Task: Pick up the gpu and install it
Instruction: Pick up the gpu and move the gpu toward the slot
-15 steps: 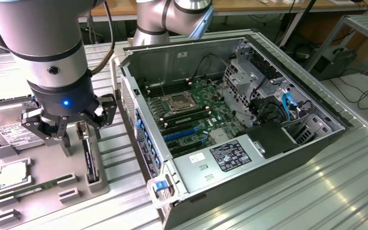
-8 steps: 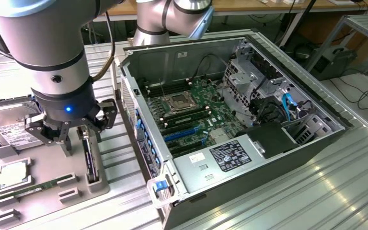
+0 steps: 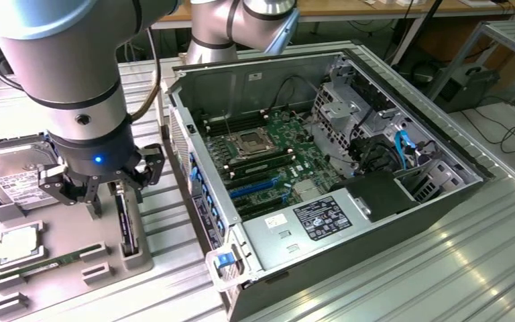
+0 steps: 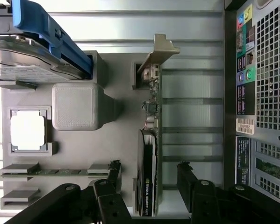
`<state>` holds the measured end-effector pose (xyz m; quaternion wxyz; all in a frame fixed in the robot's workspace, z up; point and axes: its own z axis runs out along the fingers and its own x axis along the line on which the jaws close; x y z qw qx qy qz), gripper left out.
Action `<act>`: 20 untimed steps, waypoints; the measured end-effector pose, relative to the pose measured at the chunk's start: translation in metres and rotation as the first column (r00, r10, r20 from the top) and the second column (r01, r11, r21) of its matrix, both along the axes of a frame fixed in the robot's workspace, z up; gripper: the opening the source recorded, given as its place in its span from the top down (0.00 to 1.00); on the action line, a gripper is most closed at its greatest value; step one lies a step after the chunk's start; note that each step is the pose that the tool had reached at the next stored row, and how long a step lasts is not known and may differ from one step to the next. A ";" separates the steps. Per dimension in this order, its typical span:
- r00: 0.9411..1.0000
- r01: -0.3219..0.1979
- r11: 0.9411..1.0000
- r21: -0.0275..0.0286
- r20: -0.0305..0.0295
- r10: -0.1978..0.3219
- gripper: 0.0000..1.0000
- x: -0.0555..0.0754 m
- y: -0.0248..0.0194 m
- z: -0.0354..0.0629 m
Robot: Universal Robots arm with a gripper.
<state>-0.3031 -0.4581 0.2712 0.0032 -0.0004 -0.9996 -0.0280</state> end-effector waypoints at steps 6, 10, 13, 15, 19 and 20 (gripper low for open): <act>1.000 0.000 1.000 0.000 -0.001 0.000 0.40 0.000 0.0000 -0.0032; 1.000 0.000 1.000 0.000 0.000 0.000 0.40 0.000 0.0001 -0.0038; 1.000 0.000 1.000 -0.003 -0.001 0.000 0.40 0.000 0.0027 -0.0048; 1.000 0.000 1.000 -0.003 0.000 0.000 0.40 0.000 0.0030 -0.0075; 1.000 0.000 1.000 -0.003 -0.001 0.000 0.40 0.000 0.0031 -0.0147; 1.000 0.000 1.000 -0.003 -0.001 0.000 0.40 -0.001 0.0032 -0.0166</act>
